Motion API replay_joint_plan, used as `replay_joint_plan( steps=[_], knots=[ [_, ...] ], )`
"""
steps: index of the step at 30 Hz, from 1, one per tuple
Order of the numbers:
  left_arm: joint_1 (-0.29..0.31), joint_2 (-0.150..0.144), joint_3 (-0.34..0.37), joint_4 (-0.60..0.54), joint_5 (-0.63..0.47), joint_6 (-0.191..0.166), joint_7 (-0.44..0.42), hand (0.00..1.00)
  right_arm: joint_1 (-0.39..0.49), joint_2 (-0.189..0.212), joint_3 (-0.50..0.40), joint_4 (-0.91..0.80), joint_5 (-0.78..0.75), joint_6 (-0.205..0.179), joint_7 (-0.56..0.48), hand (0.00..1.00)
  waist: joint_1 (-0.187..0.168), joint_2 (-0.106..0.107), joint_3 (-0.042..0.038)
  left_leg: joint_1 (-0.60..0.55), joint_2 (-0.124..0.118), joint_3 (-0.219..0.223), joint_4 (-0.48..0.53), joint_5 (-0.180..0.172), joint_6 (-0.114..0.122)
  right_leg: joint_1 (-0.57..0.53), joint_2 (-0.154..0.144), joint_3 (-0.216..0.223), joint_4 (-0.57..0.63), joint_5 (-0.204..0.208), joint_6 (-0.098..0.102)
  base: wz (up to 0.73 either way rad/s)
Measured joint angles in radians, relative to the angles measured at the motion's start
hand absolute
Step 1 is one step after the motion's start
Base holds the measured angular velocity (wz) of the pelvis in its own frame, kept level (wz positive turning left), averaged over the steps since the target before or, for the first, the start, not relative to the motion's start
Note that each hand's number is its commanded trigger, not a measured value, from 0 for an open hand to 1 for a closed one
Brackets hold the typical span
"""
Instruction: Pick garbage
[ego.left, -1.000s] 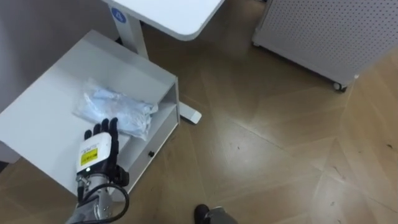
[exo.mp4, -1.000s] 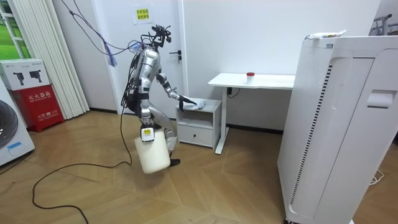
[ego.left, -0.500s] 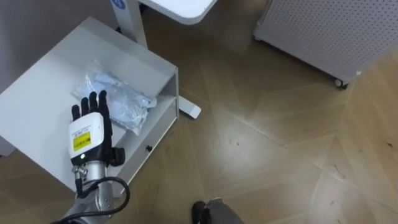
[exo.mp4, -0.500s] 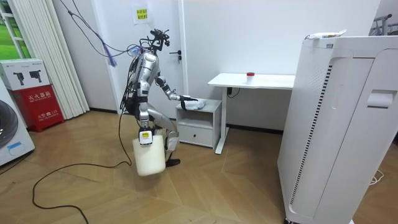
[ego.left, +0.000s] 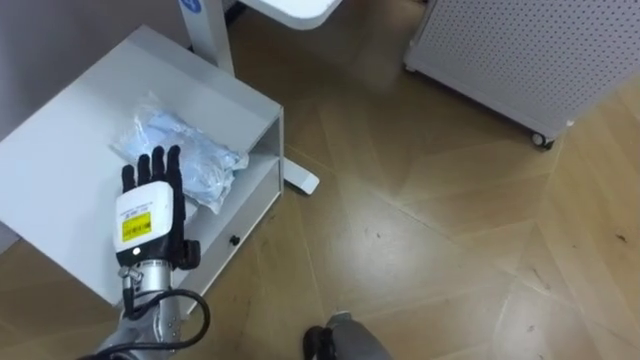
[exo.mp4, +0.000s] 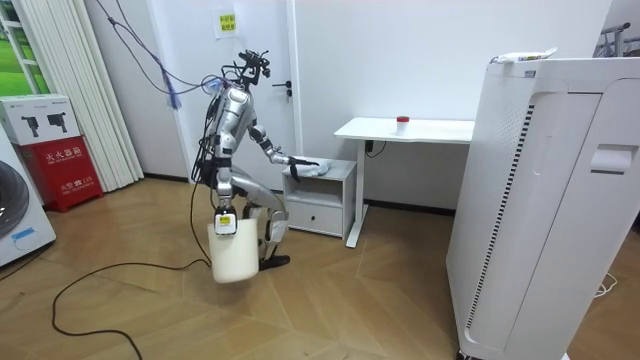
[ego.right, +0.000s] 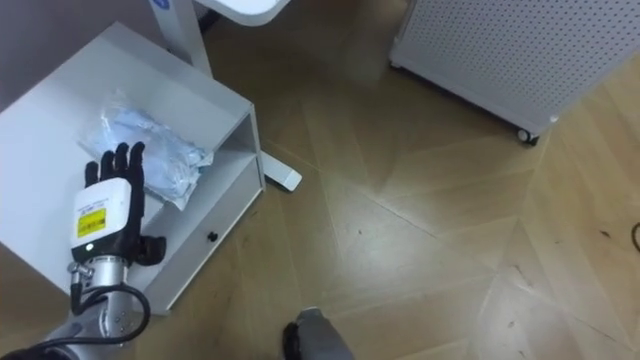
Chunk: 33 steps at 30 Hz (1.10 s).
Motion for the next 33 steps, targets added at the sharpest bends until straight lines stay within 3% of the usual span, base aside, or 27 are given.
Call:
replay_joint_plan(
  steps=[4,5,6,7,12,17,33],
  knots=[
    [-0.001,0.002,-0.015,0.000,0.002,0.009,-0.009,0.00,-0.001,-0.002,0.000,0.001,0.001,0.000,0.008,1.00,-0.005,-0.002,-0.0001,-0.016,0.001,0.001,0.019,-0.011,-0.003,-0.023,0.006,0.009,0.022,-0.001,-0.011,-0.06],
    [-0.002,0.006,-0.017,0.000,0.002,0.013,-0.009,0.51,-0.001,-0.002,0.001,0.001,0.010,0.000,0.012,1.00,-0.008,-0.003,0.0003,-0.025,0.002,0.000,0.029,-0.014,-0.004,-0.035,0.008,0.011,0.032,-0.003,-0.012,-0.04],
    [-0.002,0.008,-0.017,0.000,0.002,0.014,-0.009,0.84,-0.001,-0.003,0.001,0.001,0.014,0.000,0.016,1.00,-0.008,-0.003,0.0004,-0.032,0.004,-0.002,0.035,-0.016,-0.004,-0.041,0.010,0.011,0.036,-0.004,-0.013,-0.11],
    [-0.002,0.012,-0.017,0.000,0.002,0.015,-0.009,1.00,-0.001,-0.003,0.001,0.001,0.019,-0.001,0.021,1.00,-0.008,-0.003,0.0003,-0.045,0.010,-0.004,0.048,-0.021,-0.005,-0.054,0.016,0.012,0.043,-0.004,-0.013,-0.13],
    [-0.022,0.017,-0.018,0.000,0.013,0.019,0.030,1.00,-0.001,-0.003,0.000,0.002,0.022,-0.001,0.033,1.00,-0.019,-0.003,0.0003,-0.090,0.014,-0.036,0.101,-0.037,-0.002,-0.080,0.018,-0.009,0.077,-0.021,-0.022,-0.02],
    [-0.064,0.047,-0.040,-0.006,0.020,0.029,0.047,1.00,-0.002,-0.013,0.000,0.002,0.022,-0.001,0.036,1.00,-0.020,-0.003,0.0002,-0.096,0.016,-0.044,0.120,-0.039,0.000,-0.079,0.019,-0.012,0.089,-0.021,-0.021,-0.01],
    [-0.065,0.051,-0.056,-0.019,0.022,0.050,0.029,1.00,0.004,-0.030,0.000,-0.026,0.020,0.022,0.060,1.00,-0.026,-0.004,-0.0009,-0.067,0.014,-0.044,0.117,-0.040,0.000,-0.052,0.023,-0.010,0.084,-0.020,-0.021,0.00]
  ],
)
